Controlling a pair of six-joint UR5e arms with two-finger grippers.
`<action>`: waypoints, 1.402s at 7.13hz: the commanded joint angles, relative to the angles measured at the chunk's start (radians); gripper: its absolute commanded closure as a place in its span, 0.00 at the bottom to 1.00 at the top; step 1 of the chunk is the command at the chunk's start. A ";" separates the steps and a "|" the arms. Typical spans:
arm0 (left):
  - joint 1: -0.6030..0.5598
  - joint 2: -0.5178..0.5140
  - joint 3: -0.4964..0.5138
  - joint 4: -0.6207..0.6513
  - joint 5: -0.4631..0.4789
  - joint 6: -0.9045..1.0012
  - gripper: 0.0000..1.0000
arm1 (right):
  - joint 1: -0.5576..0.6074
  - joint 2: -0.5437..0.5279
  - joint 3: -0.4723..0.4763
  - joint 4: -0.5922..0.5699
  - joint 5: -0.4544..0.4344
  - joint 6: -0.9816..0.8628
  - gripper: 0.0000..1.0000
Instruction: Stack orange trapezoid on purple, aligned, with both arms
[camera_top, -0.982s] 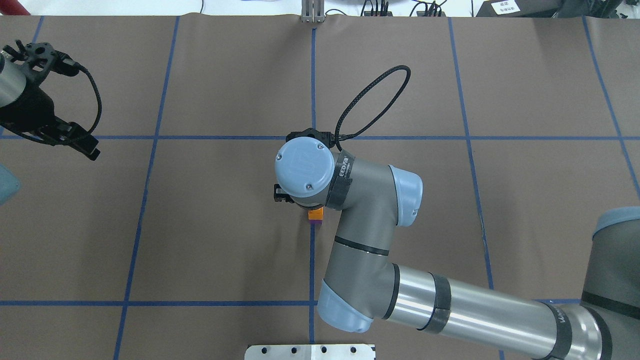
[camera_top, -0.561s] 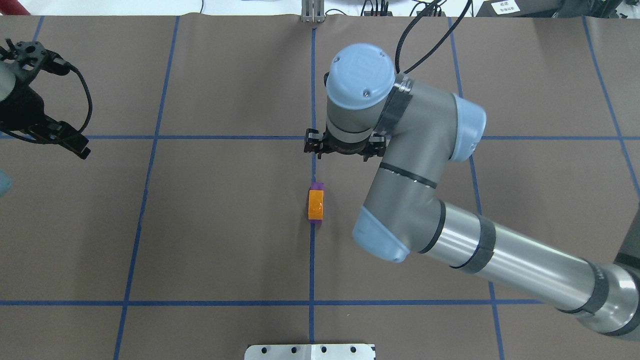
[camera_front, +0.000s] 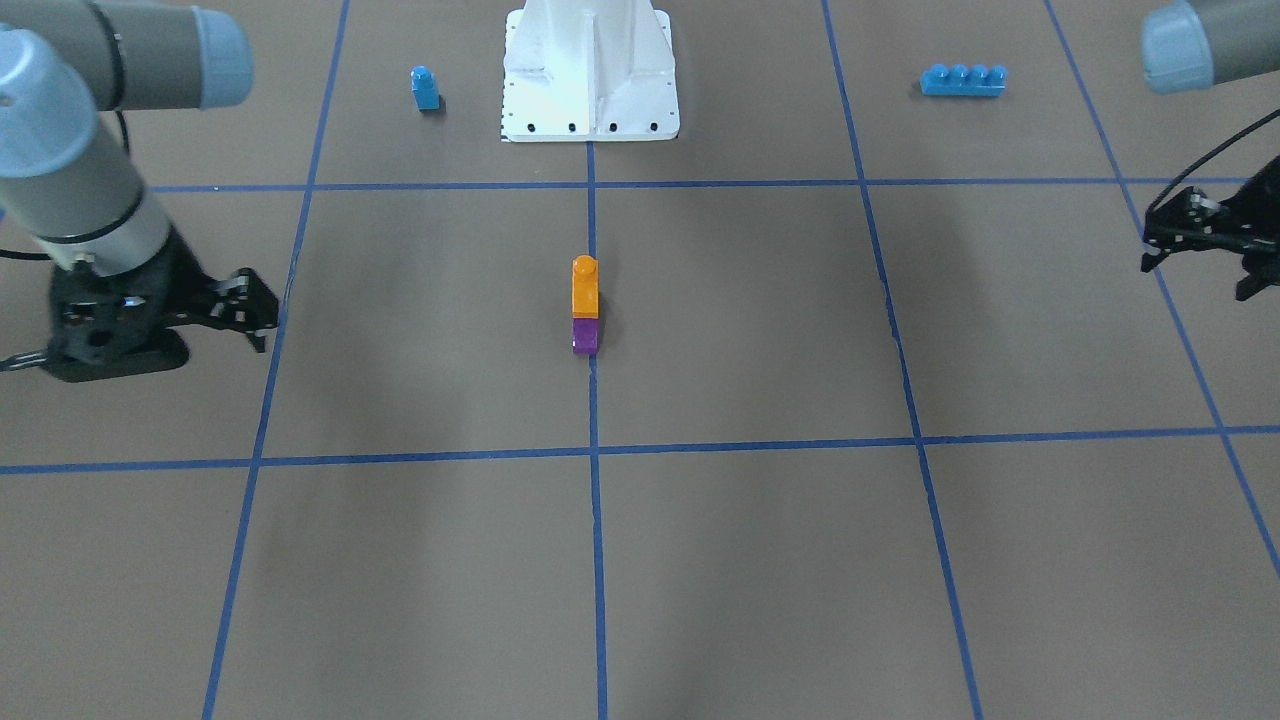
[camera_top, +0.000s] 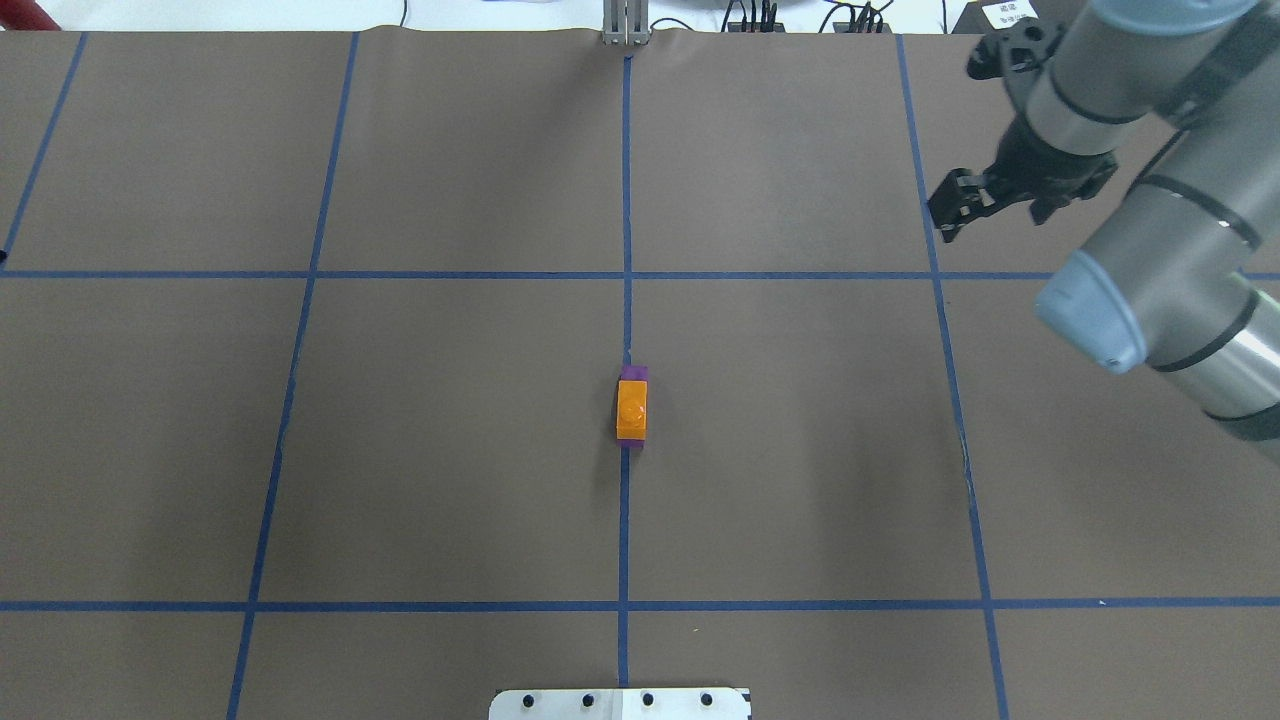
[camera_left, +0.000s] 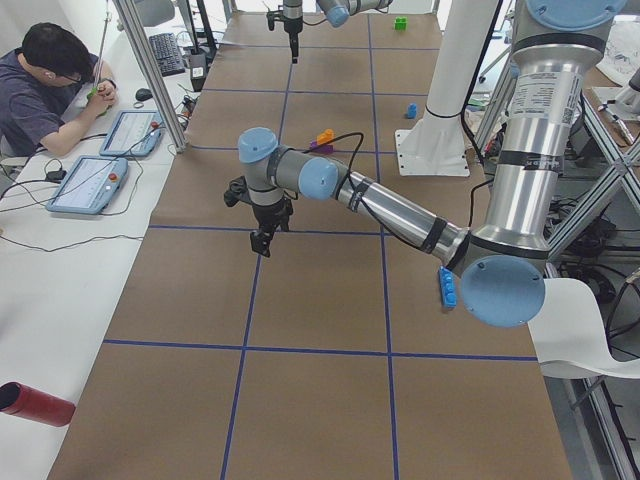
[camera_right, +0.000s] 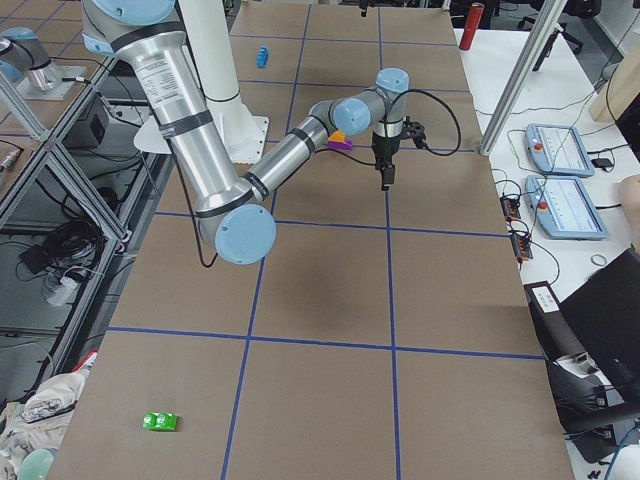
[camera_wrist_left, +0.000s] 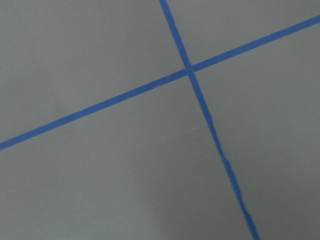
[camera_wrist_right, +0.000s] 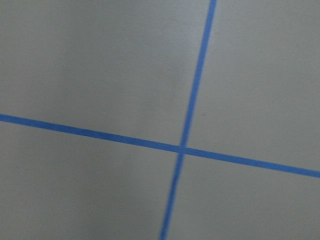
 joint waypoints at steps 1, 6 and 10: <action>-0.154 0.022 0.117 -0.001 -0.001 0.210 0.00 | 0.236 -0.163 -0.046 -0.001 0.094 -0.412 0.00; -0.300 0.113 0.214 -0.062 -0.035 0.212 0.00 | 0.490 -0.334 -0.189 0.037 0.148 -0.720 0.00; -0.299 0.119 0.187 -0.083 -0.134 0.153 0.00 | 0.494 -0.377 -0.178 0.084 0.150 -0.674 0.00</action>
